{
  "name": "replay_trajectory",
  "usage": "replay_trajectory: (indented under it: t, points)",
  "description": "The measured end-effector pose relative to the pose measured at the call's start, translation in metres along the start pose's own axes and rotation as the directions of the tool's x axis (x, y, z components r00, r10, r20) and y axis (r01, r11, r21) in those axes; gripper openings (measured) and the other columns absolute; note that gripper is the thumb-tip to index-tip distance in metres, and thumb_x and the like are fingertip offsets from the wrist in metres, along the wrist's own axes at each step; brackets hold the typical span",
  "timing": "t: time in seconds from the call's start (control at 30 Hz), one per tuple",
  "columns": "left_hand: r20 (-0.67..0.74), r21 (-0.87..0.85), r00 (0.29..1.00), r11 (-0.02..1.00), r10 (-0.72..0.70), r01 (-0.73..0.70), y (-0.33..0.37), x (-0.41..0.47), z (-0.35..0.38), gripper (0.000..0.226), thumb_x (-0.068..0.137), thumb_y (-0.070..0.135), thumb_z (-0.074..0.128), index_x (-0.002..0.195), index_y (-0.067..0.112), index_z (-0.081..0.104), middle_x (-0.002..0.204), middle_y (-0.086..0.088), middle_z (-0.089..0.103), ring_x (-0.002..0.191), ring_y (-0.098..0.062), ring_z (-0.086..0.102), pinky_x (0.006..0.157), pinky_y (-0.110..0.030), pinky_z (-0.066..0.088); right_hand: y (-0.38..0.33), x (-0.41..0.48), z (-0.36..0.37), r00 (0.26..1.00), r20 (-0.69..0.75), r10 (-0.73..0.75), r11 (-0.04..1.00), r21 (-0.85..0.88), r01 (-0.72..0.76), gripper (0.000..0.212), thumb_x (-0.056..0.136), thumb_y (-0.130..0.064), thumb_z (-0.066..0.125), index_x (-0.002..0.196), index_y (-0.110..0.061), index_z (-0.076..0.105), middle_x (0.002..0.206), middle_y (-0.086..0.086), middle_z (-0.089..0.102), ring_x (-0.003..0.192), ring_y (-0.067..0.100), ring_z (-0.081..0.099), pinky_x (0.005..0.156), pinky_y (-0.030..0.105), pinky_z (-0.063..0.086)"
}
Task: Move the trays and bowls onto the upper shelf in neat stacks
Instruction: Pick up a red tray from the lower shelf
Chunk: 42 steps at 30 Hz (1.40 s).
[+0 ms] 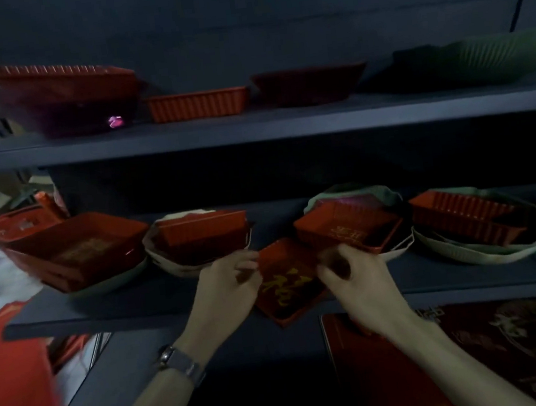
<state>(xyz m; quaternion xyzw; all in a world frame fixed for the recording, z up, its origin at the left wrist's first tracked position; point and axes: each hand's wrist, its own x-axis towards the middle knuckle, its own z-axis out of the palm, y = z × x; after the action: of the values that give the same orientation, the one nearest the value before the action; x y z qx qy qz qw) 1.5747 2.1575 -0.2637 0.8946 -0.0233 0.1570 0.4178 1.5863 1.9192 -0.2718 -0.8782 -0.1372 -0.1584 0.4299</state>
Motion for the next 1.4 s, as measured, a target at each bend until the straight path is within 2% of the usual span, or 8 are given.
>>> replay_trajectory:
  t: [0.27, 0.33, 0.5, 0.67, 0.8, 0.93, 1.1, 1.4]
  points:
    - [0.060, -0.116, 0.932, 0.925, -0.357, 0.362, -0.054, -0.012, 0.034, 0.029, 0.090, 0.021, 0.072, 0.118, 0.029, 0.070, 0.100, 0.003, 0.077, 0.100, -0.024, 0.074, 0.091, -0.033, 0.055, 0.052, -0.027, 0.028, 0.957, 0.082, 0.278, 0.960, -0.007, -0.279, 0.015, 0.098, -0.016, 0.064, 0.097, -0.027, 0.074, 0.079, -0.008, 0.073, 0.073, 0.002, 0.066, 0.060, 0.018, 0.048]
    - [0.068, -0.137, 0.928, 0.918, -0.366, 0.372, -0.057, -0.014, 0.042, 0.022, 0.092, 0.023, 0.072, 0.108, 0.037, 0.066, 0.098, 0.001, 0.076, 0.100, -0.029, 0.073, 0.097, -0.044, 0.057, 0.056, -0.029, 0.028, 0.953, 0.073, 0.295, 0.955, 0.018, -0.297, 0.015, 0.099, -0.019, 0.064, 0.099, -0.032, 0.072, 0.083, -0.012, 0.074, 0.076, 0.001, 0.067, 0.061, 0.017, 0.047]
    - [0.042, -0.103, 0.959, 0.954, -0.280, 0.283, -0.036, 0.008, 0.051, 0.028, 0.097, 0.019, 0.069, 0.123, 0.029, 0.066, 0.109, 0.009, 0.069, 0.105, -0.012, 0.064, 0.094, -0.025, 0.047, 0.058, -0.017, 0.007, 0.903, -0.143, 0.405, 0.906, 0.196, -0.375, 0.016, 0.100, -0.026, 0.065, 0.115, -0.028, 0.061, 0.097, -0.012, 0.069, 0.089, 0.011, 0.063, 0.077, 0.032, 0.045]
    - [0.089, -0.182, 0.977, 0.961, -0.195, 0.208, 0.000, 0.069, 0.072, 0.044, 0.094, 0.036, 0.066, 0.137, 0.029, 0.062, 0.120, 0.008, 0.071, 0.110, -0.022, 0.069, 0.102, -0.046, 0.055, 0.073, 0.001, -0.019, 0.840, -0.191, 0.508, 0.838, 0.333, -0.432, 0.025, 0.099, -0.044, 0.063, 0.118, -0.035, 0.049, 0.100, 0.001, 0.075, 0.087, 0.023, 0.075, 0.086, 0.047, 0.059]
    - [0.231, -0.237, 0.940, 0.923, -0.250, 0.303, 0.021, 0.115, 0.095, 0.077, 0.085, 0.053, 0.064, 0.155, 0.029, 0.043, 0.145, -0.003, 0.059, 0.125, -0.029, 0.062, 0.104, -0.044, 0.054, 0.087, 0.018, -0.029, 0.801, -0.110, 0.589, 0.770, 0.380, -0.513, 0.051, 0.088, -0.067, 0.066, 0.126, -0.038, 0.046, 0.118, 0.005, 0.072, 0.103, 0.029, 0.072, 0.098, 0.052, 0.056]
    - [0.379, -0.322, 0.870, 0.836, -0.317, 0.444, 0.037, 0.139, 0.116, 0.072, 0.103, 0.045, 0.058, 0.164, 0.022, 0.025, 0.155, -0.010, 0.047, 0.129, -0.031, 0.058, 0.103, -0.042, 0.055, 0.100, 0.036, -0.027, 0.773, -0.061, 0.632, 0.710, 0.447, -0.544, 0.098, 0.070, -0.081, 0.067, 0.152, -0.032, 0.046, 0.138, 0.002, 0.065, 0.119, 0.031, 0.069, 0.105, 0.052, 0.055]
    - [0.393, -0.353, 0.852, 0.799, -0.346, 0.487, 0.040, 0.151, 0.127, 0.046, 0.106, 0.032, 0.054, 0.149, 0.019, 0.044, 0.147, -0.011, 0.054, 0.120, -0.031, 0.060, 0.100, -0.040, 0.057, 0.097, 0.051, -0.021, 0.756, 0.052, 0.652, 0.583, 0.604, -0.544, 0.053, 0.097, -0.041, 0.071, 0.143, -0.019, 0.056, 0.128, 0.011, 0.070, 0.099, 0.029, 0.075, 0.062, 0.030, 0.061]
    - [0.362, -0.435, 0.871, 0.767, -0.331, 0.472, 0.033, 0.137, 0.121, 0.028, 0.098, 0.022, 0.069, 0.124, 0.020, 0.058, 0.123, -0.008, 0.066, 0.105, -0.026, 0.068, 0.087, -0.033, 0.060, 0.086, 0.043, -0.028, 0.758, 0.096, 0.645, 0.508, 0.688, -0.519, 0.030, 0.106, -0.019, 0.057, 0.134, -0.010, 0.061, 0.104, 0.023, 0.078, 0.084, 0.038, 0.079, 0.064, 0.033, 0.061]
